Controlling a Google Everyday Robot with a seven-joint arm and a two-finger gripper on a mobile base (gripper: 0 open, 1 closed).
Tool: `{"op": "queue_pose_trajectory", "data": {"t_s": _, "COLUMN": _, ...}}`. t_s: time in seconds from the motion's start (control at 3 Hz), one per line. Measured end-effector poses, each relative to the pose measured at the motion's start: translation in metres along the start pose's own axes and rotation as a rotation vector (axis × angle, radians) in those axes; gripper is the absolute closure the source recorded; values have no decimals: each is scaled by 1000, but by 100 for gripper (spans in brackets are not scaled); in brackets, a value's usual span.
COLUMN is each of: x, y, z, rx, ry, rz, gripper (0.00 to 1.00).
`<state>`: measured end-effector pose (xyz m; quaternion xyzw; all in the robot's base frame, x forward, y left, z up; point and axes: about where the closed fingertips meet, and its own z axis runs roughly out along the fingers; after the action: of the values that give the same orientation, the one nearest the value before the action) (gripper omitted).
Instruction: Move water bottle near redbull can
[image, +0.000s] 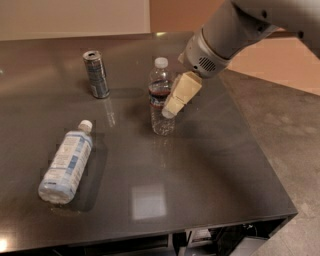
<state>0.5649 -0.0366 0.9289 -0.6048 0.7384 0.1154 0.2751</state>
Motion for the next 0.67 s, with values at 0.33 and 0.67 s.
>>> {"op": "queue_pose_trajectory", "data": {"t_s": 0.33, "x": -11, "y": 2, "z": 7, "rx": -21, "ry": -28, "rz": 2, "gripper": 16}}
{"op": "queue_pose_trajectory", "data": {"t_s": 0.67, "x": -19, "y": 2, "z": 8, "rx": -38, "ry": -47, "rz": 2, "gripper": 41}}
